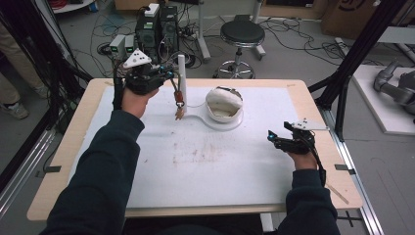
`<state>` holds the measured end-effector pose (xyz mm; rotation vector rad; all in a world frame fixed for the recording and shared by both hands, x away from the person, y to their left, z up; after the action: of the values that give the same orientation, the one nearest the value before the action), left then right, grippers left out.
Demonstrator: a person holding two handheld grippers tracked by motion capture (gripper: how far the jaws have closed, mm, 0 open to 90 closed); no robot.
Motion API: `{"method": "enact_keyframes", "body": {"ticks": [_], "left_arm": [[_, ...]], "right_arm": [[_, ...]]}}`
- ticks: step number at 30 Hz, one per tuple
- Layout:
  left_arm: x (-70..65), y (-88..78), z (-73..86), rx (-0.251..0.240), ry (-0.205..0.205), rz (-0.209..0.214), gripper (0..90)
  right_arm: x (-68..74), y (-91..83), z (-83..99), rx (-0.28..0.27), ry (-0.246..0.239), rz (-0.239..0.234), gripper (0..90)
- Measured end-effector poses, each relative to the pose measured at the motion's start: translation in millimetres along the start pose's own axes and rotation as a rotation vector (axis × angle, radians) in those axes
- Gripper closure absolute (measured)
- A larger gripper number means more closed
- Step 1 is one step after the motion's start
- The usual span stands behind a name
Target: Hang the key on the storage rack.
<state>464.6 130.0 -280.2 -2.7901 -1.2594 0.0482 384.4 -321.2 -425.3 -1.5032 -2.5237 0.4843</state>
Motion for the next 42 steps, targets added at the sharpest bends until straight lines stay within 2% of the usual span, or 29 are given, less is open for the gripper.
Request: {"method": "enact_keyframes", "body": {"ticks": [6,10,16,22,24,25,26,27,30,31,33,34,35,36,37,39,42], "left_arm": [[3.2,15.9,-1.2,0.015,-0.009,-0.024,84.1],[4.2,24.8,6.0,0.045,-0.011,-0.044,84.1],[7.9,30.7,15.5,0.070,-0.027,-0.065,84.0],[10.7,30.9,17.8,0.068,-0.039,-0.059,84.1],[13.5,28.5,20.1,0.055,-0.077,-0.076,74.5],[13.5,28.5,20.1,0.055,-0.077,-0.076,69.3],[14.8,26.8,21.6,0.048,-0.095,-0.084,65.8],[16.6,22.1,25.0,0.034,-0.112,-0.083,63.9],[19.1,16.3,28.8,0.030,-0.118,-0.088,55.9],[20.5,13.0,30.6,0.019,-0.130,-0.091,55.9],[24.1,3.9,34.2,0.002,-0.156,-0.089,48.6],[25.1,0.8,35.1,-0.003,-0.167,-0.087,46.9],[26.7,-9.0,37.5,-0.024,-0.175,-0.094,46.3],[26.7,-9.0,37.5,-0.024,-0.175,-0.094,45.2],[27.8,-18.7,40.2,-0.034,-0.178,-0.095,42.9],[27.4,-27.1,44.2,-0.043,-0.172,-0.093,38.2],[26.0,-34.9,49.4,-0.037,-0.157,-0.090,23.2]], "right_arm": [[0.0,0.3,0.4,0.000,0.002,-0.004,24.1],[-0.3,0.2,0.5,-0.001,0.001,-0.004,24.1],[-0.9,-0.2,1.5,0.000,0.003,-0.007,24.1],[-1.8,-0.5,2.2,0.000,-0.001,-0.006,24.0],[-1.0,-0.7,2.3,0.003,0.004,-0.008,24.1],[-1.0,-0.7,2.3,0.003,0.004,-0.008,24.1],[-1.1,-1.0,2.0,0.000,0.002,-0.006,24.1],[-1.1,-1.1,2.1,0.001,0.003,-0.006,24.1],[-1.4,-1.1,2.3,0.001,0.004,-0.005,24.1],[-1.3,-1.1,2.5,0.003,0.005,-0.005,24.1],[-0.7,-0.8,2.5,0.003,0.004,-0.007,24.1],[-0.7,-0.8,2.5,0.004,0.004,-0.007,24.1],[-0.7,-0.7,2.6,0.004,0.004,-0.007,24.1],[-0.7,-0.7,2.6,0.004,0.004,-0.007,24.1],[-0.5,-0.7,2.7,0.006,0.005,-0.006,24.1],[-0.4,-0.6,2.7,0.006,0.003,-0.005,24.1],[-0.2,-0.6,2.6,0.004,0.000,-0.005,24.1]]}}
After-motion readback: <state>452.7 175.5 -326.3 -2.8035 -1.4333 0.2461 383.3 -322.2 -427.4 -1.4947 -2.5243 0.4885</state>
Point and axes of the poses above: each handheld gripper's, and its own axes: y roughly forward along the jaws, z roughly out of its underside, x roughly to its left, the point moved 3 cm from there along y, roughly forward along the jaws, and after that the axes turned 8 degrees about -x, right-handed, at the moved point
